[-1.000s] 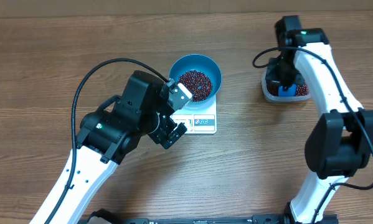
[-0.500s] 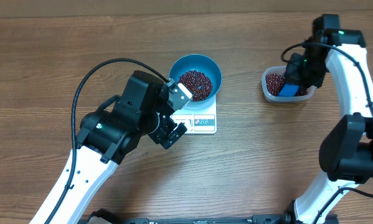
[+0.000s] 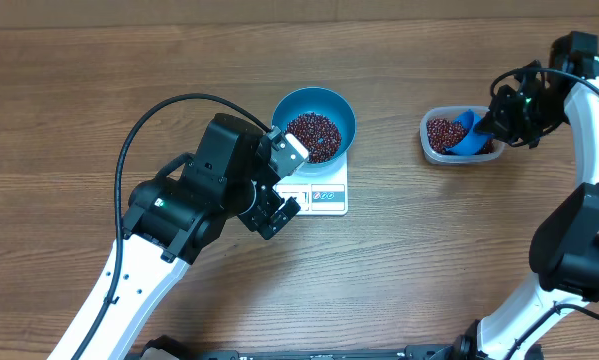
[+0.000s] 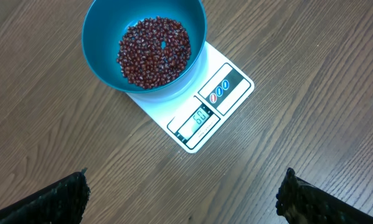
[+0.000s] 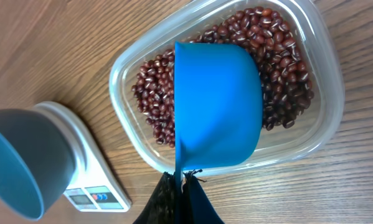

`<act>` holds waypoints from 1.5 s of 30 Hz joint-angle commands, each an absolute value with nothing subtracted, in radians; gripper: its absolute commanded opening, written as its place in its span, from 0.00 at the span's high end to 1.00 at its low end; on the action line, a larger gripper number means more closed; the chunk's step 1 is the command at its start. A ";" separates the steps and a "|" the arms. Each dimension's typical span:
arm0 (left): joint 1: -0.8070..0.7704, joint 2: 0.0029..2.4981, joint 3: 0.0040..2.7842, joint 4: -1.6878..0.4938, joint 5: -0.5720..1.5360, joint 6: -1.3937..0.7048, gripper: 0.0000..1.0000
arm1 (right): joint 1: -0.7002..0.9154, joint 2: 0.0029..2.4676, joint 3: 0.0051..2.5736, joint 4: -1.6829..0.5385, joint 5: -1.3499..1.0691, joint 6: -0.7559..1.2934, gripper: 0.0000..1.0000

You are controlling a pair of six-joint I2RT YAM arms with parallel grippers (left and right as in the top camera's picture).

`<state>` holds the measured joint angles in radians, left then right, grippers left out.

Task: Scoop item into bowl and weigh 150g on scale
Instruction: 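Dip the scoop into the red beans and drag through, right gripper, then lift the filled scoop out of the tub with the right gripper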

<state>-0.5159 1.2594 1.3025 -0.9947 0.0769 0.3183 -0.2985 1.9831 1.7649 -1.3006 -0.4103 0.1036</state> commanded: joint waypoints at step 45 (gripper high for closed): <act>-0.509 1.257 1.325 -0.991 0.070 0.337 0.01 | -0.516 1.940 1.755 -1.454 -1.002 -0.265 0.96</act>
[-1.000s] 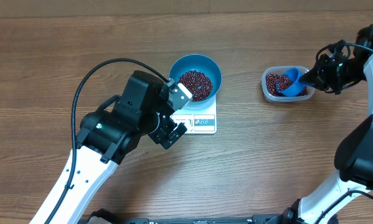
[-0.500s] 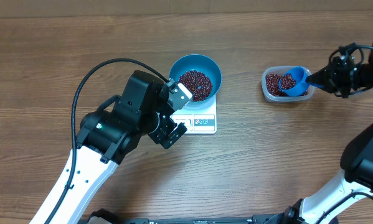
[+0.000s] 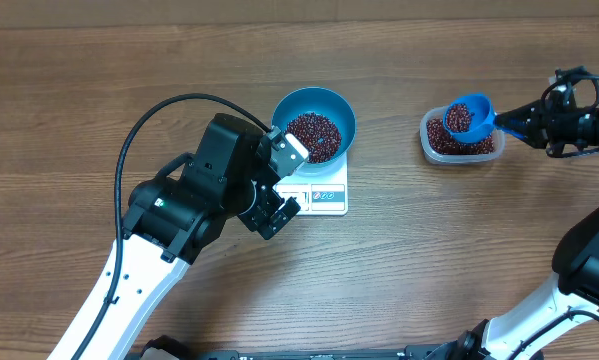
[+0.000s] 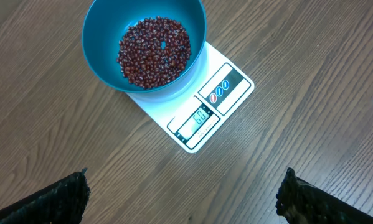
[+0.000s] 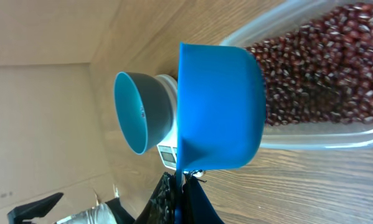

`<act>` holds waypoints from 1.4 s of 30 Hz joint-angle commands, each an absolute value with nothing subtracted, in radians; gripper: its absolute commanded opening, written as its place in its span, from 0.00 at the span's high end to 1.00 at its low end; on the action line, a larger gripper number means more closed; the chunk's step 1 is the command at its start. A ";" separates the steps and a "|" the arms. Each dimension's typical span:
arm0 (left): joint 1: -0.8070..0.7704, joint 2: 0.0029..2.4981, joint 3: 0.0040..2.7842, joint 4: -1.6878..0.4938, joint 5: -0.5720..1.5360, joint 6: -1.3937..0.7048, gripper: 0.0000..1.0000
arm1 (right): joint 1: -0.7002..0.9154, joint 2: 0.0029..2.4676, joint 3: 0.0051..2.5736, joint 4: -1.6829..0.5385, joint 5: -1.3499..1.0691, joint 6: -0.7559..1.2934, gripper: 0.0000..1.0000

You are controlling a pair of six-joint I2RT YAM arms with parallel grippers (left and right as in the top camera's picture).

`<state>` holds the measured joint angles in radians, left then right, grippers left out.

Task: Scoop item into bowl and weigh 150g on scale
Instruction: 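Lift the filled scoop out of the tub with the right gripper, then carry the filled scoop over the teal bowl with the right gripper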

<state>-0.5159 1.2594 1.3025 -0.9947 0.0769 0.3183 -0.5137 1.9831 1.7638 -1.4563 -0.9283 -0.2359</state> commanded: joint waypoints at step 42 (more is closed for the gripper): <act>-0.509 1.257 1.325 -0.990 0.070 0.337 0.00 | -0.150 1.939 1.784 -1.484 -1.321 -0.495 0.96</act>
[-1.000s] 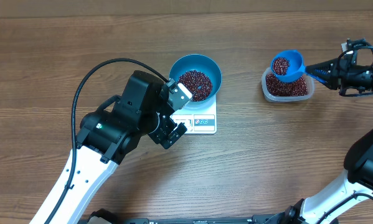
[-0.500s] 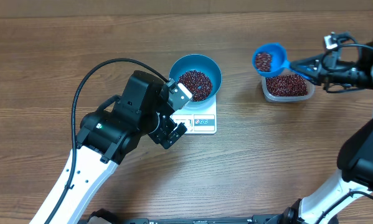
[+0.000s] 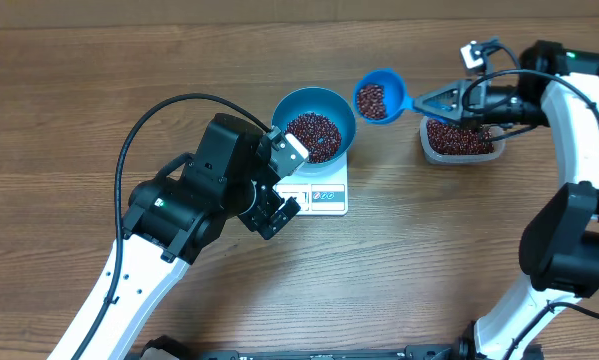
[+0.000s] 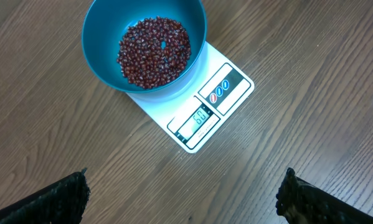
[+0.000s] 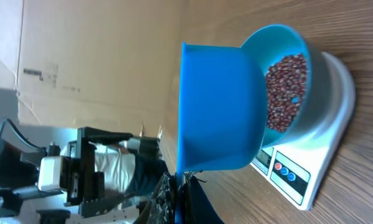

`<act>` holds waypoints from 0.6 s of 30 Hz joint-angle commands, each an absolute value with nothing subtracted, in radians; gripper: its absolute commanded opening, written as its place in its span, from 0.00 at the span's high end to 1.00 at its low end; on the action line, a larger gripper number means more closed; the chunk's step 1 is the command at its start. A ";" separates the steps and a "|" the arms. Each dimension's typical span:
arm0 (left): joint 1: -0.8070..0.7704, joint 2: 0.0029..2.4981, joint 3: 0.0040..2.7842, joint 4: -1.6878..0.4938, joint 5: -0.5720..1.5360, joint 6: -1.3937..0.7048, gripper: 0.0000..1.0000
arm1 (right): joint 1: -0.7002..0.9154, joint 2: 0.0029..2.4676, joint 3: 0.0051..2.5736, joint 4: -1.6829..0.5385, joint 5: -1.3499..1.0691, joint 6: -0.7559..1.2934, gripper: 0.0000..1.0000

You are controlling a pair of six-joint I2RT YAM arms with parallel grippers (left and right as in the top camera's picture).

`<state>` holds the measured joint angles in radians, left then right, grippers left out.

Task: Scoop item into bowl and weigh 150g on scale
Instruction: 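Carry the filled scoop over the teal bowl with the right gripper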

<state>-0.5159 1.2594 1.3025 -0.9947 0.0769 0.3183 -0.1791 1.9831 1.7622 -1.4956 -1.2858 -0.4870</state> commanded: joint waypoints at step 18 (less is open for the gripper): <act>-0.509 1.257 1.325 -0.990 0.070 0.337 0.00 | 0.100 1.939 1.882 -1.211 -0.818 -0.074 0.96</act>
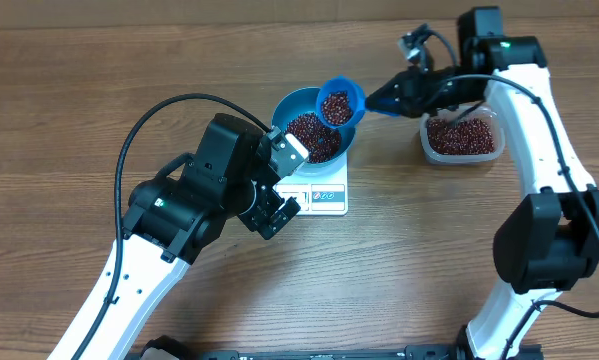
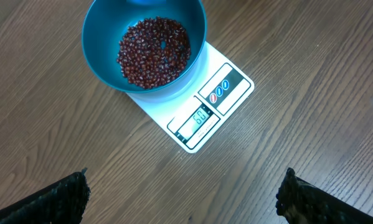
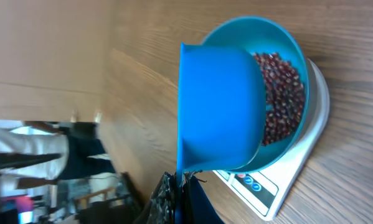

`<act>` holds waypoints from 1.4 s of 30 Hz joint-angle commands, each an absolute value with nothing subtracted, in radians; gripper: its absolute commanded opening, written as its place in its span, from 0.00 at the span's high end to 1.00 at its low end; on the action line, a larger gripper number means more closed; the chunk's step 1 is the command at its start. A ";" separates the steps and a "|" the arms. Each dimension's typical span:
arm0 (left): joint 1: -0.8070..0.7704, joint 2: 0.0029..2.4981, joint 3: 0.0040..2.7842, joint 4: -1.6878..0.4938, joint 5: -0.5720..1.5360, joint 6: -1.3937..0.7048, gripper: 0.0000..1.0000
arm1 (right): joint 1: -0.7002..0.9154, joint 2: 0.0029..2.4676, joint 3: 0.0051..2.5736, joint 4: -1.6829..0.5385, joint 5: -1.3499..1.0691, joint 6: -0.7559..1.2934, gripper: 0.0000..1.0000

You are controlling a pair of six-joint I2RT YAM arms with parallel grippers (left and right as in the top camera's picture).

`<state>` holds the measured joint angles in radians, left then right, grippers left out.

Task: Scoop item into bowl and weigh 150g on scale
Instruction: 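Carry the filled scoop over the teal bowl with the right gripper, then tip the scoop to pour beans into the teal bowl, right gripper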

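Observation:
A teal bowl [image 1: 301, 105] with red beans sits on the white scale [image 1: 324, 195]; in the left wrist view the bowl [image 2: 99, 37] and the scale's display [image 2: 201, 116] show, reading about 60. My right gripper [image 1: 394, 97] is shut on the handle of a blue scoop [image 1: 339, 102] full of beans, held over the bowl's right rim. In the right wrist view the scoop [image 3: 220, 106] hides part of the bowl [image 3: 292, 43]. My left gripper [image 2: 183, 193] hangs open above the table in front of the scale.
A clear plastic tub [image 1: 463, 136] of red beans stands to the right of the scale. The left arm's body [image 1: 194, 200] sits close to the scale's left front corner.
My right gripper has carried the loaded scoop leftward, from just right of the bowl to over its right rim. The left arm and the scale reading are unchanged.
The scoop was first down in the tub of beans. Then it was lifted level above the tub, full. After that it was between tub and bowl, and now it is over the bowl's rim. The left gripper stayed open and still throughout.

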<state>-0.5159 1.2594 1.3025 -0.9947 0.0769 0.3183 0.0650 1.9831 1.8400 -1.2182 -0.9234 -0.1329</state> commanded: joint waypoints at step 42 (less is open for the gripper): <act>-0.509 1.257 1.325 -0.990 0.070 0.337 0.00 | 0.448 1.937 1.900 -1.064 -0.038 -0.106 0.96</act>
